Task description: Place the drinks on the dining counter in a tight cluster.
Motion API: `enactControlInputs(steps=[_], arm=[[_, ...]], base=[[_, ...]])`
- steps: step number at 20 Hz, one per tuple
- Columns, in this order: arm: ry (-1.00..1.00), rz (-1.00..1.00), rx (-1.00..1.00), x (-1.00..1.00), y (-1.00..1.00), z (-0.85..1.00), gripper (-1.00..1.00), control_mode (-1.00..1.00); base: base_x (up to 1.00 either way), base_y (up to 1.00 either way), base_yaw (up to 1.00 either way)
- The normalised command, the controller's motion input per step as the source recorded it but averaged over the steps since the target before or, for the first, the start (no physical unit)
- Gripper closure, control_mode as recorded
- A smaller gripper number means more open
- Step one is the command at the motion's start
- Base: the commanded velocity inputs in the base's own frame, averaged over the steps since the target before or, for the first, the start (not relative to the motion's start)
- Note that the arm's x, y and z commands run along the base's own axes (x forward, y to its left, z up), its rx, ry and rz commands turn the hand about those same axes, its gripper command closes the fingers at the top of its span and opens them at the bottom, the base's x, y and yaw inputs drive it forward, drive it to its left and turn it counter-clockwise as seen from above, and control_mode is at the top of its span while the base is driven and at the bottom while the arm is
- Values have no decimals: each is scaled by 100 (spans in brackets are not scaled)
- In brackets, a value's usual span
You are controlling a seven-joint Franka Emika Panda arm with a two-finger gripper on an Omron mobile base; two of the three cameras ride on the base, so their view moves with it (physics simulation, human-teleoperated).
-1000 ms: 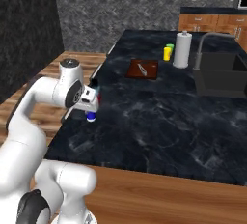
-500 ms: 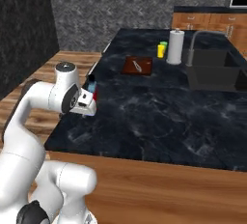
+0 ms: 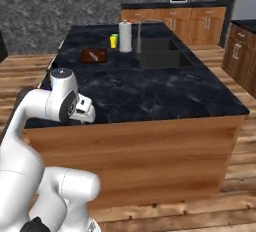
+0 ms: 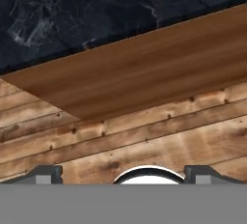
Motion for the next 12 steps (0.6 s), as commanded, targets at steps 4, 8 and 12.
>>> enactControlInputs(steps=[4,8,12], arm=[[0,0,0,0,0,0,-100,100],[0,0,0,0,0,0,-100,100],[0,0,0,0,0,0,-100,100]], base=[[3,0,-82],[0,0,-98],[0,0,-100]])
